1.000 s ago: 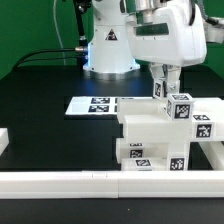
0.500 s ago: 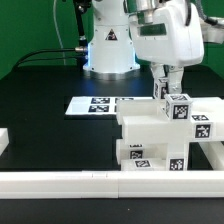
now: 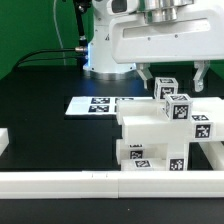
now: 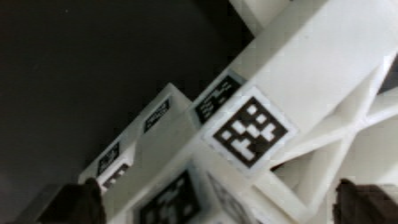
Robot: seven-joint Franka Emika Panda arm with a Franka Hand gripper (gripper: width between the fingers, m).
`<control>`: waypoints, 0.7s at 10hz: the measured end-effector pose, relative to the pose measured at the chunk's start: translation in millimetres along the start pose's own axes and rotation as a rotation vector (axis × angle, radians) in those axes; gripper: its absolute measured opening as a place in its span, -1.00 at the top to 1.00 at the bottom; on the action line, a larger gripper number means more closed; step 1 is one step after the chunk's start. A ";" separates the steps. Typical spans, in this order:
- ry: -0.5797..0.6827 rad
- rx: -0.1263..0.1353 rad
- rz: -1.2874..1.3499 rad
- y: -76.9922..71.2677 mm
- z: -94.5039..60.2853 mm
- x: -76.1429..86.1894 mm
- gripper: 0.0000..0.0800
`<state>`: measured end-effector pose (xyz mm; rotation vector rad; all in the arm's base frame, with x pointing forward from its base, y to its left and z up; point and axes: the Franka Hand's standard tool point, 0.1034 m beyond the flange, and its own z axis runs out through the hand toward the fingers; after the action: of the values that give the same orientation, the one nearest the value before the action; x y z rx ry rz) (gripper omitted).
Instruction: Assemble chair
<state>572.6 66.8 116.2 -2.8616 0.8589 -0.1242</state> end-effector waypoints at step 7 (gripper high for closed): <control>0.005 -0.055 -0.416 7.1 -0.6 11.1 -0.13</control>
Offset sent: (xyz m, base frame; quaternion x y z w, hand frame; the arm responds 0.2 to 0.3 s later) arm 0.0226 -0.0269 -0.0031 -0.0047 -0.0147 -0.4338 0.9009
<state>578.0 54.7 116.0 -3.0497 0.2593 -0.1546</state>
